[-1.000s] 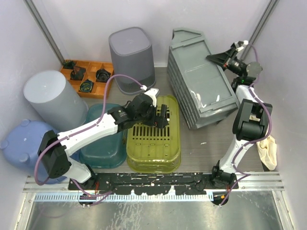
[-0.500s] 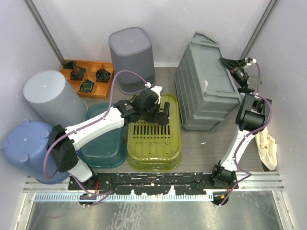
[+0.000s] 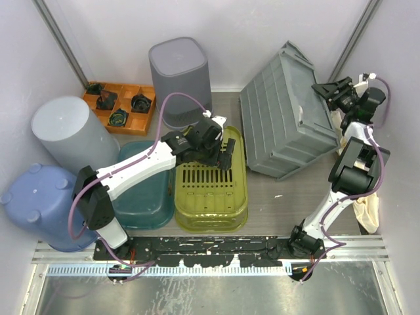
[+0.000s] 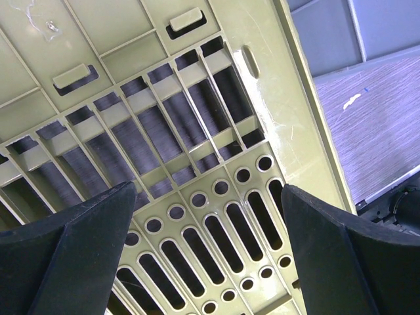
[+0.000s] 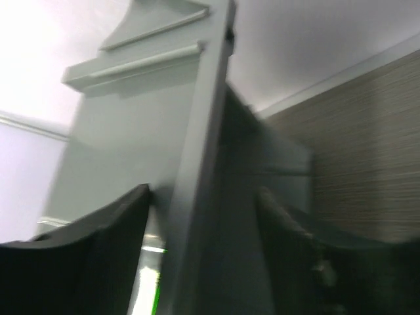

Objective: Turn the large container upside down

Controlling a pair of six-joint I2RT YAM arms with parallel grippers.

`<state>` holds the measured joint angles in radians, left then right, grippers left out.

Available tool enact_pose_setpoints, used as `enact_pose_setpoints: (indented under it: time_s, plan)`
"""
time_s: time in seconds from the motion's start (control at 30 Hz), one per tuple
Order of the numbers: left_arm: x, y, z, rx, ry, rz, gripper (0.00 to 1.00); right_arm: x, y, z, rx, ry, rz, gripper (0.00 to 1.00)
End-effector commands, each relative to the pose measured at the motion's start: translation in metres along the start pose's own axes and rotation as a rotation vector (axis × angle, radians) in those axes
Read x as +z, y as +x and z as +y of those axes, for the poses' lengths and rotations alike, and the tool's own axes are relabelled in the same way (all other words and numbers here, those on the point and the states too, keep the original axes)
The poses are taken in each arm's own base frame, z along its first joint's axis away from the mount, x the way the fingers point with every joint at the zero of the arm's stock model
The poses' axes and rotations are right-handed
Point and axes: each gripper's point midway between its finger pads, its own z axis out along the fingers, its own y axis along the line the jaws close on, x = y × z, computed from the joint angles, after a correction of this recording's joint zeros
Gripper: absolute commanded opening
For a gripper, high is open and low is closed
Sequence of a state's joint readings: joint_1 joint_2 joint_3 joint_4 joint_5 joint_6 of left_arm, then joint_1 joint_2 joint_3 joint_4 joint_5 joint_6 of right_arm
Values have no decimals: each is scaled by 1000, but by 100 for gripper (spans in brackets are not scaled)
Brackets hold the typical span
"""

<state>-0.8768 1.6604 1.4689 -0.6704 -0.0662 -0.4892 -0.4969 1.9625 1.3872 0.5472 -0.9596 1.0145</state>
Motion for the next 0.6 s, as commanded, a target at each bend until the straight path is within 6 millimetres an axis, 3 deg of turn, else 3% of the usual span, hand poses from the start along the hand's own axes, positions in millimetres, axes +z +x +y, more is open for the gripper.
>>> enact_pose_setpoints:
  time_s: [0.0,0.1,0.3,0.37,0.57]
  plan:
    - [20,58,63,32,-221,229,98,-11,70,-75,-331,306,260,83]
    - [21,58,63,33,-219,230,98,-17,65,-88,-455,415,277,88]
    - [22,57,62,38,-216,233,98,-32,68,-129,-515,586,353,93]
    - [22,58,63,42,-219,236,98,-35,72,-131,-542,595,376,100]
    - [20,55,63,44,-222,228,98,-57,67,-112,-849,716,416,100]
